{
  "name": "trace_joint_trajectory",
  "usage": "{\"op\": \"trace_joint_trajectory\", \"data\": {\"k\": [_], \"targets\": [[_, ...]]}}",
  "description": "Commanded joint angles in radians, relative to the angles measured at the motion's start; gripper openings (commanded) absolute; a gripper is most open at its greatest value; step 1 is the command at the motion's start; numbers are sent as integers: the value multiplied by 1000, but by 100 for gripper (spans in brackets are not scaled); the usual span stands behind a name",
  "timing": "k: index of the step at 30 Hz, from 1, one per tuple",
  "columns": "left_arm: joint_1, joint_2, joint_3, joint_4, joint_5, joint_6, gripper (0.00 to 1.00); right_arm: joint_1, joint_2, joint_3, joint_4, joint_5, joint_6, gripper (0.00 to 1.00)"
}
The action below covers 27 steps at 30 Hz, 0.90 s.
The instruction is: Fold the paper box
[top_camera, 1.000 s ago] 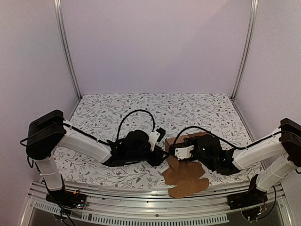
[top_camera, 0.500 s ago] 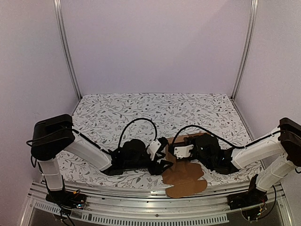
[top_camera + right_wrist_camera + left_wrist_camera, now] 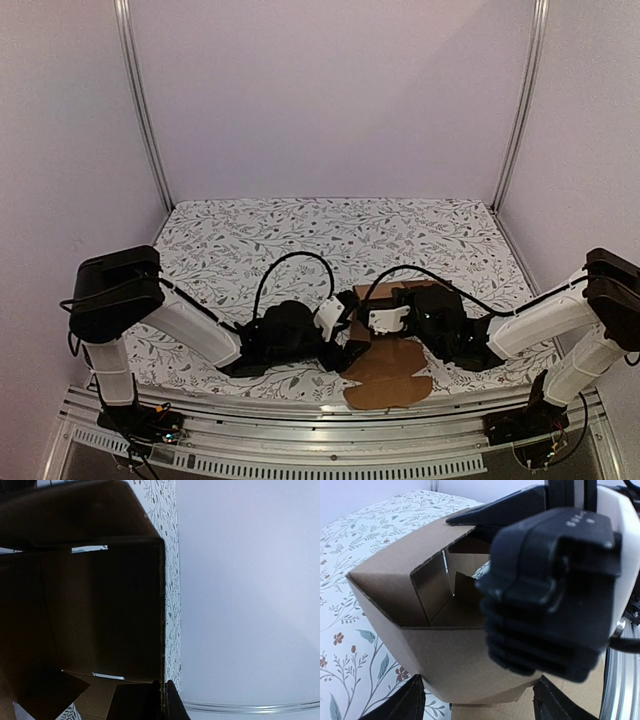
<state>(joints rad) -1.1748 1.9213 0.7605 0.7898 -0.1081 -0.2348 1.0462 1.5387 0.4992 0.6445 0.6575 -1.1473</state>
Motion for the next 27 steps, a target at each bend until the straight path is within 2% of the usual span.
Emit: {"op": "trace_joint_trajectory", "data": {"k": [1,6,12,19,22,27], "targets": [[-3,10,9,27,-79,1,73,10,33,12,-2,-13,-11,0],[-3,-38,-35,20,-46,21,74,12,46,16,2,-3,4,0],[-4,-209,-64,-279,-9,15,76,10,45,22,4,4,-4,0],[6,-399,-142,-451,35,91,77,10,42,30,4,3,-8,0],[43,-438,-178,-428,24,83,76,11,46,27,4,4,-7,0],[157,-521,-282,-273,76,25,75,11,51,25,6,10,-6,0]]}}
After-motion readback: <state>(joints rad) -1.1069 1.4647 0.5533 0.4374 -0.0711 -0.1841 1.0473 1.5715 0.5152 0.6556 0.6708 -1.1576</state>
